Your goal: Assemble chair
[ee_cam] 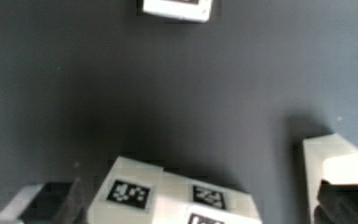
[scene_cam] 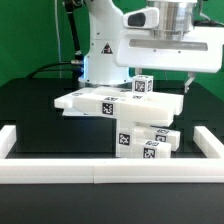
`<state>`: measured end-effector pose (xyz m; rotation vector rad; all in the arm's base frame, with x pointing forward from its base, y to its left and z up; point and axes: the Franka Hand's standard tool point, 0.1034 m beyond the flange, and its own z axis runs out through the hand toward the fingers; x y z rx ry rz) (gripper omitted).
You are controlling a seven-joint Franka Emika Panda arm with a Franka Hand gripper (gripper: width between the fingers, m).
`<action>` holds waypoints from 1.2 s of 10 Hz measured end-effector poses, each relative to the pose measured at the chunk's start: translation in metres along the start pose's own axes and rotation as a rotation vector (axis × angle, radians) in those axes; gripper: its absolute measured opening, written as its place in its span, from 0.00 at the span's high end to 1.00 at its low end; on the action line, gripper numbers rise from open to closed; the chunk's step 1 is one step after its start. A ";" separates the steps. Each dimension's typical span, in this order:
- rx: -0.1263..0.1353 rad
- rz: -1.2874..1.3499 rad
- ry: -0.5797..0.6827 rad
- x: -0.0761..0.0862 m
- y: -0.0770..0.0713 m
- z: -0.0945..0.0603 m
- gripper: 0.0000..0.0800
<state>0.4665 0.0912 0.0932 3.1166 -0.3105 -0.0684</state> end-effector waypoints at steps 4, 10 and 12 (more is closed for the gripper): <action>0.009 -0.061 -0.007 -0.048 -0.023 0.005 0.19; 0.006 -0.101 -0.008 -0.053 -0.025 0.008 0.19; 0.001 -0.189 -0.007 -0.053 -0.025 0.009 0.19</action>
Offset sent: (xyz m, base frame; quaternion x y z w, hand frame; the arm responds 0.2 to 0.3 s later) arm -0.0435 0.0327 -0.0034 0.0123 0.0128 -0.0151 0.9997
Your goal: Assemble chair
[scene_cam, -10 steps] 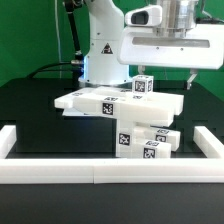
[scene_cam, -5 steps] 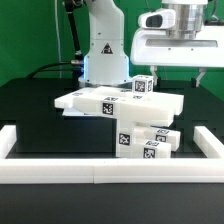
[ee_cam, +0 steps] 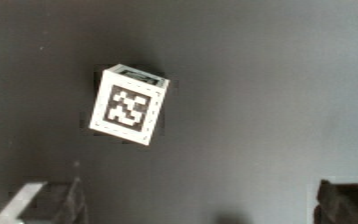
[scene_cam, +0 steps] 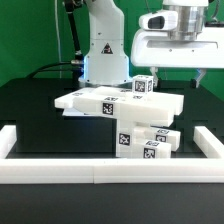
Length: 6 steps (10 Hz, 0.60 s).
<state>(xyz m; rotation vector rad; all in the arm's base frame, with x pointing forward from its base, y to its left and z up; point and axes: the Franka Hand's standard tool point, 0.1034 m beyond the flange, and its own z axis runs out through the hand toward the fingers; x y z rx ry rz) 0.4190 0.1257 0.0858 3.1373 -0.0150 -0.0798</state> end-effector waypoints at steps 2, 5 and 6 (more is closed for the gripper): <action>0.002 0.014 -0.001 0.003 0.011 0.000 0.19; 0.030 0.153 -0.016 0.006 0.036 0.010 0.19; 0.036 0.176 -0.020 0.008 0.043 0.012 0.19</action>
Offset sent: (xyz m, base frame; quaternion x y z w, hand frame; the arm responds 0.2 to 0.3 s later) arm 0.0024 -0.0287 -0.0109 0.0281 -0.0073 0.1433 0.9893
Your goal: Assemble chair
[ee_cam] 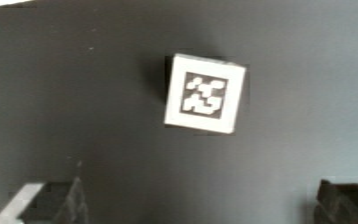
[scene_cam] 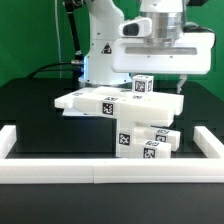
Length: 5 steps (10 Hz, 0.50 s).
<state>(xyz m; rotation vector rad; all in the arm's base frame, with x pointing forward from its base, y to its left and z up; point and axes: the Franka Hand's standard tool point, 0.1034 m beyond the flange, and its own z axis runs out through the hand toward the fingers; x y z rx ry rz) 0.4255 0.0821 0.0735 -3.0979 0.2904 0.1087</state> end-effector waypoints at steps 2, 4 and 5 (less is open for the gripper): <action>-0.001 -0.008 -0.001 -0.001 -0.003 0.000 0.19; -0.001 0.007 -0.001 -0.002 -0.002 0.000 0.19; 0.002 0.066 -0.001 -0.003 0.003 -0.002 0.19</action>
Offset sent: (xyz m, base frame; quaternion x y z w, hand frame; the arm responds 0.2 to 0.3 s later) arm 0.0000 0.0000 0.0000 0.0000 0.0000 0.0000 1.0000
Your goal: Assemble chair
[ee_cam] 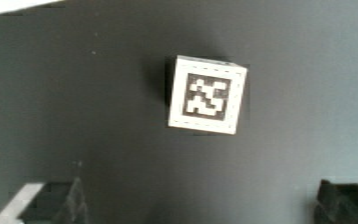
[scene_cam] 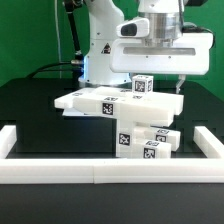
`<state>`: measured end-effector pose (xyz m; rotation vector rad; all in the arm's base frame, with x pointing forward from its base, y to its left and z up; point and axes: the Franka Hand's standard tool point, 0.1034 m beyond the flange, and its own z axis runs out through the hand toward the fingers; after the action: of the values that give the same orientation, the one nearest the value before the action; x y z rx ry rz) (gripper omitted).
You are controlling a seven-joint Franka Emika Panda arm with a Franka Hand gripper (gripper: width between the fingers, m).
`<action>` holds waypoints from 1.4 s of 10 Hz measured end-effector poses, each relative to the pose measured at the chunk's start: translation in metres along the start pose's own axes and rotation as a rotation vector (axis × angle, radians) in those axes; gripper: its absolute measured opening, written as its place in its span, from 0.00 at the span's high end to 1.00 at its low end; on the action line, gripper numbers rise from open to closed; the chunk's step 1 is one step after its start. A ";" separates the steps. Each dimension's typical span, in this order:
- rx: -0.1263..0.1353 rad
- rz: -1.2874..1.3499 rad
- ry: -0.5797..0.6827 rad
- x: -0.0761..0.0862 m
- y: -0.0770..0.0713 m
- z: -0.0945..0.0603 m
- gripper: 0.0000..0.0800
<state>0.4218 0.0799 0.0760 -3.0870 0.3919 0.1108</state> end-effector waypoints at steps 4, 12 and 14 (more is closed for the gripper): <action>0.003 0.154 -0.004 0.001 0.018 0.010 0.19; -0.005 0.193 -0.004 -0.009 0.008 0.019 0.19; -0.015 0.165 -0.012 -0.017 -0.002 0.026 0.19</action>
Offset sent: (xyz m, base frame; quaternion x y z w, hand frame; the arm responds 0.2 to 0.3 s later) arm 0.0000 0.0000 0.0000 0.0000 0.0000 0.0000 1.0000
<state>0.4043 0.0867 0.0516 -3.0618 0.6479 0.1365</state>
